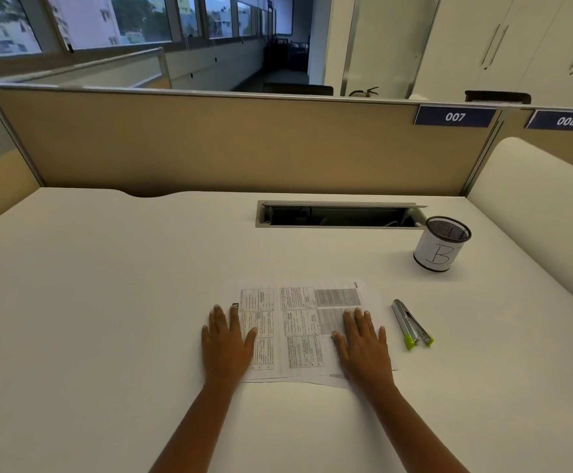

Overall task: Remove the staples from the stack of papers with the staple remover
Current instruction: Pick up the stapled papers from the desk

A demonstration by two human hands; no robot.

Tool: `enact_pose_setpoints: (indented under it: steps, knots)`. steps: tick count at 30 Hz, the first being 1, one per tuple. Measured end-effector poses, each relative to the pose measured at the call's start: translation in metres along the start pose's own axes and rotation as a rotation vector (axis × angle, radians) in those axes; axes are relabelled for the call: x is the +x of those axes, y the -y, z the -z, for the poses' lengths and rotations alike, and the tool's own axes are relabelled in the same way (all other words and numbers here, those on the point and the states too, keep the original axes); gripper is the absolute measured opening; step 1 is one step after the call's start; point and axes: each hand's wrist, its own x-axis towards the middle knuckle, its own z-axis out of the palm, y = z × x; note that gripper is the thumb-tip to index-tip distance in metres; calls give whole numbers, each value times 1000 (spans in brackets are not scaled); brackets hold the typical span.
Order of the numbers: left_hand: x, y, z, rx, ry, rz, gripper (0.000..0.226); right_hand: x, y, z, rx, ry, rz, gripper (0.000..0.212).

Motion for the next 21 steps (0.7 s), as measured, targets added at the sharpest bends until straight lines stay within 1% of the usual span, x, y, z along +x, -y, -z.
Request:
enact_pose_setpoints:
  steps: [2, 5, 7, 9, 11, 14, 15, 17, 19, 21]
  knots:
    - [-2, 1, 5, 26, -21, 91, 61, -2, 1, 0, 1, -3, 4, 56]
    - [-6, 1, 15, 82, -67, 172, 58, -7, 3, -1, 13, -6, 13, 55]
    - [-7, -2, 19, 45, -32, 223, 57, -9, 4, -3, 2, 19, 12, 55]
    - [-9, -6, 24, -46, 22, 273, 57, -11, 5, -4, -13, 32, 7, 54]
    - [-7, -5, 31, -230, 53, 340, 54, -11, 5, -5, 4, 15, -10, 53]
    - [3, 8, 40, -647, 62, 474, 48, -13, 4, -4, 7, -11, -29, 51]
    - [6, 13, 43, -763, 70, 483, 40, -13, 3, -4, 6, -12, -31, 51]
    - [8, 19, 50, -1023, 103, 487, 12, -13, 3, -3, 3, 7, -35, 51]
    - [6, 17, 58, -1235, 176, 488, 13, -11, 7, 3, 22, 51, -31, 52]
    - [4, 11, 67, -1352, 213, 472, 24, -13, 16, 13, 151, 69, 24, 53]
